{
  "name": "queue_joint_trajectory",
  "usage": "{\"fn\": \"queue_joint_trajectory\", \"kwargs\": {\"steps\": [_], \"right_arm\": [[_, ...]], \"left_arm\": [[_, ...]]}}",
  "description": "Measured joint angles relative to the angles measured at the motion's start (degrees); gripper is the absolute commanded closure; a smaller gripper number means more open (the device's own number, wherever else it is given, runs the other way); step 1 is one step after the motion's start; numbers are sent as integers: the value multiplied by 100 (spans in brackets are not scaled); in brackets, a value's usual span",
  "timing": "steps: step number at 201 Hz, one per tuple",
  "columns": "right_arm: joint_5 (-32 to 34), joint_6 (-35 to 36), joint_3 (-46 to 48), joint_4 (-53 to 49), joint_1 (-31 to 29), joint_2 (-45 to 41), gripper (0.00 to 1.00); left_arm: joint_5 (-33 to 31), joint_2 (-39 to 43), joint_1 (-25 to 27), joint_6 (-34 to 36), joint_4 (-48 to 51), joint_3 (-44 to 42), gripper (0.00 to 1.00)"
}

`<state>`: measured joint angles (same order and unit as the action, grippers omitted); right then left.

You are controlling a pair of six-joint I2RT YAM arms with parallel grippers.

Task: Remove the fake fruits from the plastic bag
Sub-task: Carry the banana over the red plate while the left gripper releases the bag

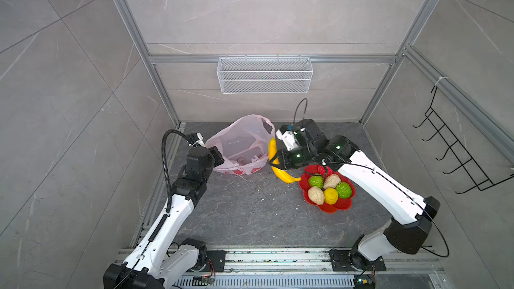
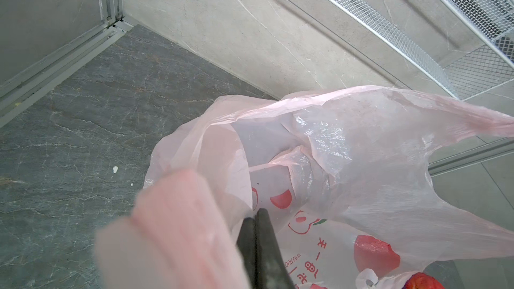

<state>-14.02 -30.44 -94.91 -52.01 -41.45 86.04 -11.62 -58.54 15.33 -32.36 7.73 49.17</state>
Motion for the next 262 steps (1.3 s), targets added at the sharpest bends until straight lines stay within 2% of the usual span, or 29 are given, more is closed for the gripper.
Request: {"fn": "queue_joint_trajectory", "kwargs": {"steps": [54, 106, 182, 262], "right_arm": [[501, 13, 1176, 9, 901, -866, 80], [581, 201, 2114, 238, 1792, -922, 80], [892, 826, 2328, 549, 2017, -175, 78], [992, 973, 3095, 1056, 2354, 111, 71]], "left_arm": [[-140, -765, -98, 168, 380, 638, 100], [-125, -1346, -199, 175, 704, 933, 100], [76, -1370, -199, 153, 1056, 1104, 100], [498, -1220, -199, 101, 1320, 1104, 100]]}}
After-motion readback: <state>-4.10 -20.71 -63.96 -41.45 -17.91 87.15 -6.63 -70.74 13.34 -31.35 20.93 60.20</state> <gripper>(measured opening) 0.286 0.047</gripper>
